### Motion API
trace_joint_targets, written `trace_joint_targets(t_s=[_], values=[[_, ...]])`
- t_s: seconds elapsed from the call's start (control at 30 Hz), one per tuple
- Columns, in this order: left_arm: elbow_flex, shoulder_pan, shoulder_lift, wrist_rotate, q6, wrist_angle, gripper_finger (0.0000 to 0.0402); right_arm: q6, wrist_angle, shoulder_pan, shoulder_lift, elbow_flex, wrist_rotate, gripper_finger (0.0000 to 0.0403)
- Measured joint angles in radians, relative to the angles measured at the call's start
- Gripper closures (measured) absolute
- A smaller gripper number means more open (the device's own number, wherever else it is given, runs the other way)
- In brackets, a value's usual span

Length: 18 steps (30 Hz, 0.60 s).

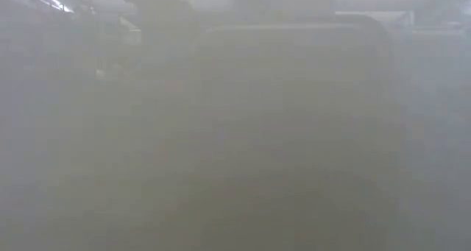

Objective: Sort & place blocks by color
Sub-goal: Put the bottom left green block into the white bin

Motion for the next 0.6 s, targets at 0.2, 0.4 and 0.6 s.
trace_joint_targets(t_s=[0.2,0.4,0.6], values=[[0.0,0.016,0.084,0.144,-0.035,0.0,0.0094,0.0,0.0,0.0,0.0,0.0,0.0,0.014],[0.0,0.018,0.144,0.188,-0.084,0.005,0.0094,0.0,0.0,0.0,0.0,0.0,0.0,0.014],[0.0,0.018,0.174,0.198,-0.057,0.035,0.0147,0.0,0.0,0.0,0.0,0.0,0.0,0.014]])
